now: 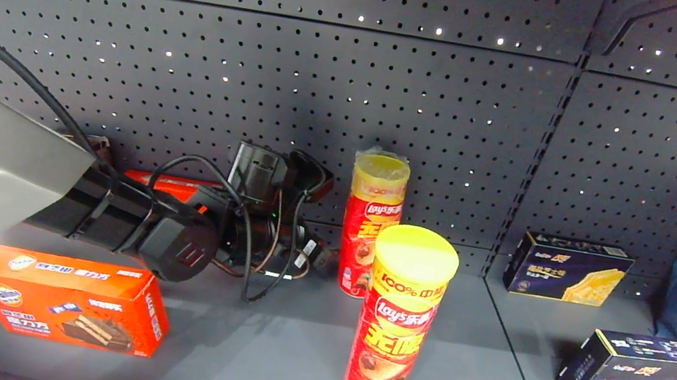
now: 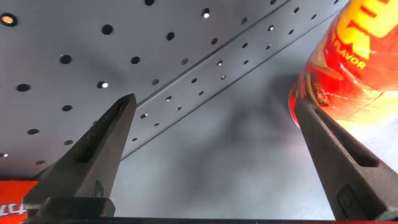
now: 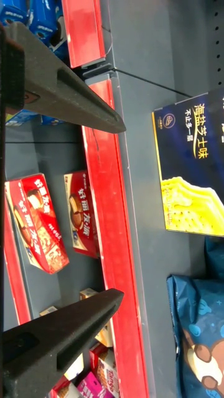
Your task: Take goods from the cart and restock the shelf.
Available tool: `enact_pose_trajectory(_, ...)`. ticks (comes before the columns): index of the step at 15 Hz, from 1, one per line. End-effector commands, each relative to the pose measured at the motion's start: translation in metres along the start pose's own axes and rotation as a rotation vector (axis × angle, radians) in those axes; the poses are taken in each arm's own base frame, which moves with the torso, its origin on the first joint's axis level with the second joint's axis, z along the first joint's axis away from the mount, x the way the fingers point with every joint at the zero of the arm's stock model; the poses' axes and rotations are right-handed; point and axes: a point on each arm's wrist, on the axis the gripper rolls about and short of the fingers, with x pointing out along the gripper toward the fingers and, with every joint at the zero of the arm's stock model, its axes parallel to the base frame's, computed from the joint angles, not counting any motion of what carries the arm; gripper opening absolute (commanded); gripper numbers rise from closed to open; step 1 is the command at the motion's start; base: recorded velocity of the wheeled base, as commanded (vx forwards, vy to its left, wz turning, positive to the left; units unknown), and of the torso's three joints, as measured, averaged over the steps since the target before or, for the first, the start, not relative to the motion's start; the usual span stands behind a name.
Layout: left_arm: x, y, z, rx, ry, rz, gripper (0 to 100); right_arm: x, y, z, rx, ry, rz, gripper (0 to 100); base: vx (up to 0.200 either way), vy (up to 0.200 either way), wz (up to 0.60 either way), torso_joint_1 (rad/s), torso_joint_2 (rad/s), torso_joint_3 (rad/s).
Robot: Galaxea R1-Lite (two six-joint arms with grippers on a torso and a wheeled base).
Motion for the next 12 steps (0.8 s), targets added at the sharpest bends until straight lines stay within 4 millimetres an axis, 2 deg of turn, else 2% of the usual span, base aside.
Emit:
enact_pose_trajectory(1, 0.0028, -0.0012, -0.0024, 0.001, 0.008, -0.003, 100, 0.0001, 0.0, 0.0, 0.0, 0.002, 0.0, 100, 0.0, 0.0, 0.0, 0.0, 0.0, 0.0)
enact_pose_trajectory(12, 0.0061, -0.0084, 0.0009, 0.009, -0.004, -0.018, 100, 0.0001, 0.0, 0.0, 0.0, 0.002, 0.0, 100, 0.0, 0.0, 0.0, 0.0, 0.0, 0.0)
